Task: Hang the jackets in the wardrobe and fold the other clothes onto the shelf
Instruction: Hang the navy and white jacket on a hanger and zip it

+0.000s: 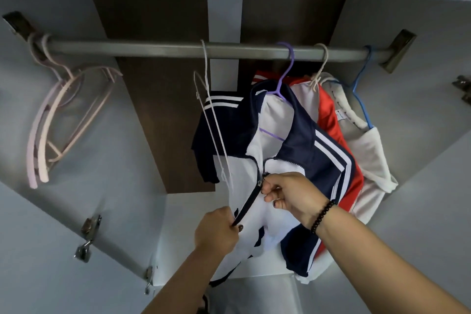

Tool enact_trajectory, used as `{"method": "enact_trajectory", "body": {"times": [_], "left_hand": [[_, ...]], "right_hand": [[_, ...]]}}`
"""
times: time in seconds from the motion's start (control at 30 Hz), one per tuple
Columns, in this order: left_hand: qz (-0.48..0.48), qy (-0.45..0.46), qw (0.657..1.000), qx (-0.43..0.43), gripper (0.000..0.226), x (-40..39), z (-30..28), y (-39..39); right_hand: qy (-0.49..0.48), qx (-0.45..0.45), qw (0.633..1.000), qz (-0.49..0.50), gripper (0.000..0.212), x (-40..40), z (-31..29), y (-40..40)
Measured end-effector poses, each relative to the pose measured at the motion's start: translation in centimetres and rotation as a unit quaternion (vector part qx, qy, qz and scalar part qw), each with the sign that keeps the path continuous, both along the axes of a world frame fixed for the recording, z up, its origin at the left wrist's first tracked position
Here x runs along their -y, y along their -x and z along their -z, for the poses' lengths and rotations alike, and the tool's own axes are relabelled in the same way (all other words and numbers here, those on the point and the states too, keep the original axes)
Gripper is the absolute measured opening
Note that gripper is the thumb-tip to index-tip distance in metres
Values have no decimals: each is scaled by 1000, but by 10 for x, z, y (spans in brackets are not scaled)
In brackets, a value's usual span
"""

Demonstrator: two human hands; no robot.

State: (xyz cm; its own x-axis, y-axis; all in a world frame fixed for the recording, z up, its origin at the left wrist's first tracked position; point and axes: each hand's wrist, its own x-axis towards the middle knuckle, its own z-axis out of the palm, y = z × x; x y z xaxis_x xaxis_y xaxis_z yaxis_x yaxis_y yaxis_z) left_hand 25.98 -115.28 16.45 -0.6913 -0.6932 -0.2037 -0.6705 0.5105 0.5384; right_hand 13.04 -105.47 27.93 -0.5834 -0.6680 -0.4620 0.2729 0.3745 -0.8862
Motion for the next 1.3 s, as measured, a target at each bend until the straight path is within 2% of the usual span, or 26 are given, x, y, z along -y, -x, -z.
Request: {"method": "enact_trajectory", "body": {"times": [0.07, 0.13, 0.2, 0.27, 0.47, 0.6, 0.7, 0.8, 0.87, 1.0, 1.07, 1.17, 1.23, 1.3], "left_hand": [[11, -12, 1000, 5, 28, 1, 2, 3], [13, -20, 998, -63, 28, 0, -6, 12], [23, 11, 988, -155, 27, -1, -20, 25], [44, 42, 979, -197, 23, 4, -33, 36], [80, 98, 988, -87, 22, 34, -38, 52], [108, 56, 991, -54, 14, 42, -43, 56], [107, 16, 987, -116, 15, 51, -57, 58], [117, -58, 970, -203, 18, 61, -80, 69], [119, -116, 955, -246, 19, 68, -96, 82], [122, -177, 936, -279, 22, 76, -120, 118], [125, -182, 934, -280, 30, 78, -128, 139], [112, -180, 940, -269, 41, 82, -137, 168], [102, -180, 942, -265, 37, 86, -142, 185], [94, -172, 945, -262, 25, 90, -147, 198]], "right_hand": [[14, -1, 1000, 16, 27, 5, -3, 3], [26, 0, 999, 23, 28, 9, -6, 5], [20, 2, 1000, 21, 28, 13, -6, 6], [14, -1, 1000, 21, 27, 16, -6, 6], [4, -55, 997, 56, 29, 25, -10, 16], [-48, -100, 993, 31, 27, 27, -1, 15], [-102, -148, 983, 30, 23, 23, 4, 19], [-104, -182, 973, 100, 19, 16, 2, 30], [-80, -272, 946, 157, 20, 12, -3, 42], [-56, -465, 857, 215, 12, 11, -19, 70], [-66, -501, 836, 214, 18, 17, -21, 81], [-94, -468, 859, 186, 31, 34, -19, 89], [-102, -456, 871, 151, 41, 46, -14, 91], [-119, -459, 871, 129, 40, 56, -12, 93]]}}
